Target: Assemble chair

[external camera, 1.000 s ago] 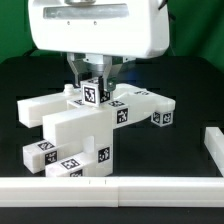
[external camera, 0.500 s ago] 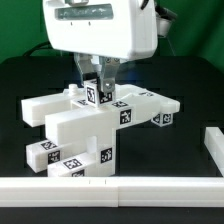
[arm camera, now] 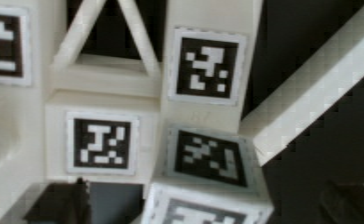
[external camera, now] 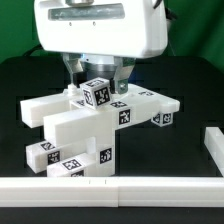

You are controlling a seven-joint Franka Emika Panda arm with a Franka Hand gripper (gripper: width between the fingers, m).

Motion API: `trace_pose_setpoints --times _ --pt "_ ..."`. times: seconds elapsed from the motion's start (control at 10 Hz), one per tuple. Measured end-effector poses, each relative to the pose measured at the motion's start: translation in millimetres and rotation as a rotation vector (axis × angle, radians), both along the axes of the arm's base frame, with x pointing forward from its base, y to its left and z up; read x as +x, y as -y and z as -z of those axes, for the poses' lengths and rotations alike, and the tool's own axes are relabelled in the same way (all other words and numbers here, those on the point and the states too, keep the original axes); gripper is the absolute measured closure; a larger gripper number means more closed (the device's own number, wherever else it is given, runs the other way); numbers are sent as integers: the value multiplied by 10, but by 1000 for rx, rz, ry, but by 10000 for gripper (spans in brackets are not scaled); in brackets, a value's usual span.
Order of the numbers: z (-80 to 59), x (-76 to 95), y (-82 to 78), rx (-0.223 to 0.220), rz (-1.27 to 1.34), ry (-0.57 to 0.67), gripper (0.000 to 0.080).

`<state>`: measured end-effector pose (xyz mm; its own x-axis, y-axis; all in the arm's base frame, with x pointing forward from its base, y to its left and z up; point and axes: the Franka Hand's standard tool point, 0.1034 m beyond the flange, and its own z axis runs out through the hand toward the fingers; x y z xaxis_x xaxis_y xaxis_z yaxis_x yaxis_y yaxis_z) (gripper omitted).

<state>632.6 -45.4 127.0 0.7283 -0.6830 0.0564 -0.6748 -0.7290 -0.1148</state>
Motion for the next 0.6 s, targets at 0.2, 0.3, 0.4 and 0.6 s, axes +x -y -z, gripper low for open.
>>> trace_pose_setpoints --times 0.2,0.3,0.4,0.6 --pt "0 -1 8 -24 -171 7 150" --pt "7 -7 1 -39 -258 7 150" --pt "25 -23 -33 -53 -378 7 150" --pt "33 -22 -43 -74 -519 17 150"
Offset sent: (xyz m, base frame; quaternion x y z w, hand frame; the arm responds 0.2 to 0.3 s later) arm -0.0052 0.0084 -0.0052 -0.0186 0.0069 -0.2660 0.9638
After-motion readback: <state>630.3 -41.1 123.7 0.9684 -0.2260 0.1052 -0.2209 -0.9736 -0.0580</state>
